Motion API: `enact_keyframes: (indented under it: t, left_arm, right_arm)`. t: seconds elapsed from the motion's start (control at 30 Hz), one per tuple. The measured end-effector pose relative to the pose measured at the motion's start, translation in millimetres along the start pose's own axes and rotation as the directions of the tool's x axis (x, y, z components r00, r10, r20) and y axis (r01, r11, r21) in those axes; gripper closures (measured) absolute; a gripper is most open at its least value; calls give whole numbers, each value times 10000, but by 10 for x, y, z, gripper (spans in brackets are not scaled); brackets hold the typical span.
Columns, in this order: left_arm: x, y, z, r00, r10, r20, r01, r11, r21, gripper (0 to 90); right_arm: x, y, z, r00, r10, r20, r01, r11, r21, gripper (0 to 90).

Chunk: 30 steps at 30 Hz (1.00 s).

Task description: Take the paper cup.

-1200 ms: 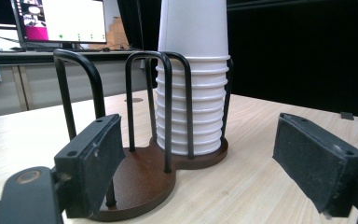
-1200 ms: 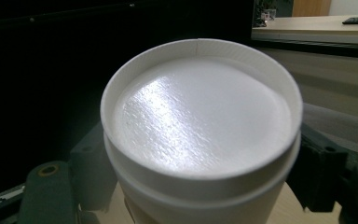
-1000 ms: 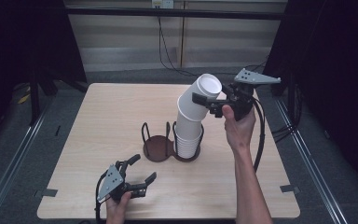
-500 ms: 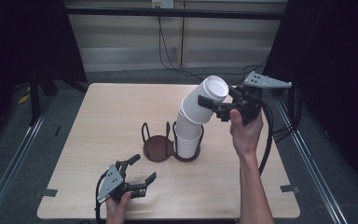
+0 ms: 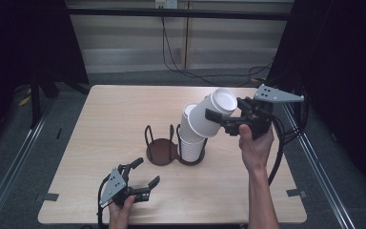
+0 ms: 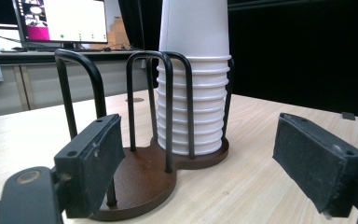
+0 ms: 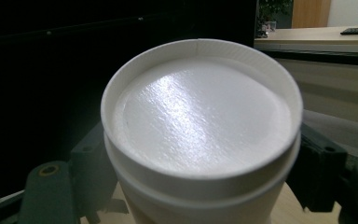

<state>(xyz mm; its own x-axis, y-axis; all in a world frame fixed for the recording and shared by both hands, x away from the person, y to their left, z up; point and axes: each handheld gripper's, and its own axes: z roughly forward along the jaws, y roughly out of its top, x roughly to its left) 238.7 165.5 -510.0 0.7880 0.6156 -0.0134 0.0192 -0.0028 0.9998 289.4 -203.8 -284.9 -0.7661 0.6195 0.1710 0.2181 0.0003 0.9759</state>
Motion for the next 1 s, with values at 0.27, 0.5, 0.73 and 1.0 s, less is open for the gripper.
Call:
enact_keyframes:
  t: [0.27, 0.5, 0.73, 1.0]
  left_arm:
    - [3, 3, 6, 10000, -5, -1, 5, 10000, 92, 156]
    - [17, 9, 21, 9998, -10, 180, 6, 9998, 212, 156]
    - [11, 23, 49, 9993, 46, 358, -67, 9983, 579, 158]
    - [-12, 92, 38, 9953, -303, 925, 262, 9986, 453, 160]
  right_arm:
    - [123, -152, -88, 9994, -190, -282, 193, 9998, 110, 226]
    - [213, -311, -75, 9980, -116, -623, 133, 9996, 265, 226]
    - [284, -487, 2, 9972, -132, -731, 173, 9983, 549, 227]
    - [323, -717, 163, 9934, 68, -1147, 28, 9965, 832, 227]
